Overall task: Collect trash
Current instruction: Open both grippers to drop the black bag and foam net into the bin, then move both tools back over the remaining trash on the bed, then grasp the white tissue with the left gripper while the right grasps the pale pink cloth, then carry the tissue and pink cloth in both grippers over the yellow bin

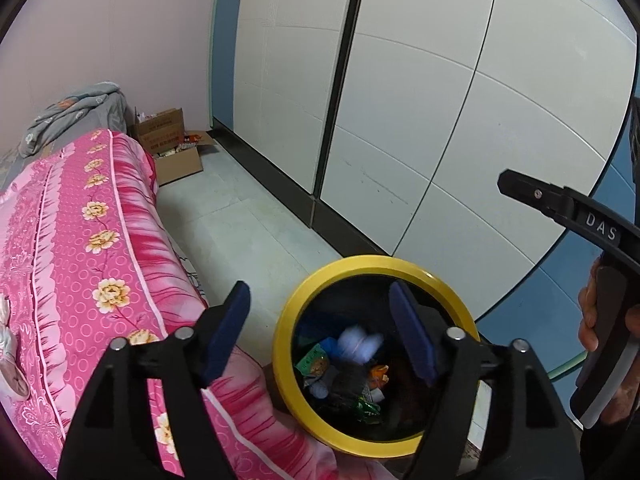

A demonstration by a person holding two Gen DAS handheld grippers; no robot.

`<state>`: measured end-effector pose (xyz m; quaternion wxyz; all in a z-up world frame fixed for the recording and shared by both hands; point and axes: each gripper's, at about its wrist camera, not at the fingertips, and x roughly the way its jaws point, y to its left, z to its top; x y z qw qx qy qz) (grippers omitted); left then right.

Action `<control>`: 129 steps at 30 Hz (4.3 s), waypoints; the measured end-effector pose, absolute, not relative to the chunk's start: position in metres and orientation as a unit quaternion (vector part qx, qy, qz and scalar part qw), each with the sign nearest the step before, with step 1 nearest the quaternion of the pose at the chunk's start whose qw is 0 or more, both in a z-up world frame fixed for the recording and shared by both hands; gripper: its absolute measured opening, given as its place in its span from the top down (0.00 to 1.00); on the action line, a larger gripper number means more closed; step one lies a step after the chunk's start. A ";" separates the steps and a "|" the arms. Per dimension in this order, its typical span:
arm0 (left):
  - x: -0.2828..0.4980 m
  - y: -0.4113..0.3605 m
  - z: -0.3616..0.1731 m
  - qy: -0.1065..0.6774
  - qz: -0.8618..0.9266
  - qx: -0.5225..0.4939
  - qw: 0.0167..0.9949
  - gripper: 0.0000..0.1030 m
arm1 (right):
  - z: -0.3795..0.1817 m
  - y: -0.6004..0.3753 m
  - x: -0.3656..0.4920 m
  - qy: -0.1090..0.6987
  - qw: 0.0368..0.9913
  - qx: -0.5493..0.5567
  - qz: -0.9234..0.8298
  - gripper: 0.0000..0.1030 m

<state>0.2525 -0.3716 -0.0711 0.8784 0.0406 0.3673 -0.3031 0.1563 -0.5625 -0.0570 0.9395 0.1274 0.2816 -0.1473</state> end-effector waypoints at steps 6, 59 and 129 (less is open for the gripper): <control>0.256 -0.347 -0.063 0.357 -0.276 0.044 0.891 0.27 | -0.052 -0.549 0.152 0.279 0.944 0.122 -0.128 0.28; 0.405 0.031 -0.153 0.441 -0.059 0.001 0.896 0.32 | -0.136 -0.130 0.263 0.399 0.873 -0.029 0.279 0.24; 0.258 -0.212 0.028 0.316 -0.249 -0.022 0.915 0.68 | 0.036 -0.412 0.123 0.239 0.969 0.049 0.040 0.76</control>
